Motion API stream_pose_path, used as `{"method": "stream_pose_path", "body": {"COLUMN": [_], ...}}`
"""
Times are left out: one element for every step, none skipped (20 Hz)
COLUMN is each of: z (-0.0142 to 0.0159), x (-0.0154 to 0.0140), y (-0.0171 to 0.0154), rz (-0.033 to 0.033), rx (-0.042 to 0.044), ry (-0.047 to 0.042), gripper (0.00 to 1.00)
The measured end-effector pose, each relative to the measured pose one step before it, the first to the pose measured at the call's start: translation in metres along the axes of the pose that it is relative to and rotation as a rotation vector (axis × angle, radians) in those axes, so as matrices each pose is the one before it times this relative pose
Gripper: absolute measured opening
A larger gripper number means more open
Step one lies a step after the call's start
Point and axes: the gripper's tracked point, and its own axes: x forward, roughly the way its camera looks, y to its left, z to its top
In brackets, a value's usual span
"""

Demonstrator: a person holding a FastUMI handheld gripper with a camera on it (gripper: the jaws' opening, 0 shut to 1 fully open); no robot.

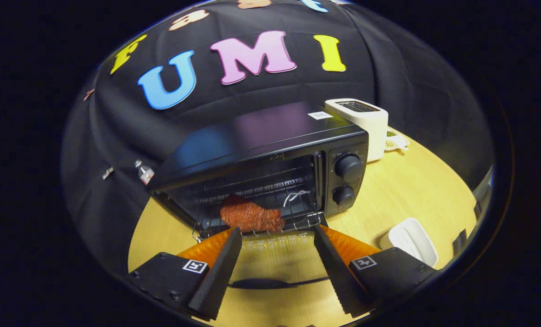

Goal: Open the toaster oven, put the food inside, and close the toaster oven door.

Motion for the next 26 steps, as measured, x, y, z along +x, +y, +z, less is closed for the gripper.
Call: {"method": "stream_pose_path", "body": {"z": [-0.00978,-0.01050,-0.01278,-0.01280,-0.01198,-0.01058,-0.01040,-0.00730,-0.00868,-0.00640,-0.00491,-0.00522,-0.00474,-0.00535,-0.00307,-0.00164,-0.00064,-0.00049,0.00090,0.00064,0.00216,0.00158,0.00130,0.00111,0.00129,-0.00049], "x": [-0.00801,-0.00623,-0.00652,-0.00468,-0.00474,-0.00222,-0.00094,0.00103,0.00016,0.00142,0.00251,0.00504,0.00678,0.00633,0.00642,0.00734,0.00669,0.00780,0.00579,0.00338,0.00475,0.00401,0.00423,0.00280,0.00070,0.00101], "y": [-0.00147,0.00033,0.00034,0.00113,0.00450,0.00565,0.00288,0.00164,0.00426,0.00408,0.00450,0.00512,0.00487,0.00485,0.00451,0.00107,0.00047,0.00043,-0.00050,-0.00175,-0.00248,-0.00190,-0.00100,-0.00080,0.00077,0.00026], "rz": [-0.00346,-0.00436,-0.00876,-0.00497,0.00737,0.01131,0.00409,0.00141,0.00383,0.00383,0.00342,0.00316,-0.00044,-0.00264,-0.00173,-0.01188,-0.01133,-0.00933,-0.00962,-0.01086,-0.01188,-0.00775,-0.00545,-0.00460,-0.00622,-0.00232], "rx": [-0.04589,-0.03689,-0.01935,-0.00822,0.00753,0.00368,-0.00813,-0.02089,-0.02853,-0.02226,-0.01439,-0.00775,-0.00239,0.00468,0.00562,0.00218,0.00518,0.01137,0.01838,0.02117,0.02117,0.01482,0.01380,0.00797,-0.01419,-0.02800], "ry": [0.02273,0.02278,0.03081,0.03431,0.02712,0.03110,0.02666,0.01876,0.01992,0.01431,0.01040,0.01285,0.01738,0.02107,0.01831,0.01148,0.00854,0.00680,0.00566,0.00478,0.00545,0.00356,0.00624,0.00444,-0.00308,-0.00109], "gripper": [0.98,0.98,0.99,0.99,0.99,0.99,0.98,0.99,0.99,0.99,0.99,0.99,0.99,0.98,0.99,0.99,0.99,0.99,0.99,0.99,0.99,0.99,0.99,0.99,0.99,0.98]}}
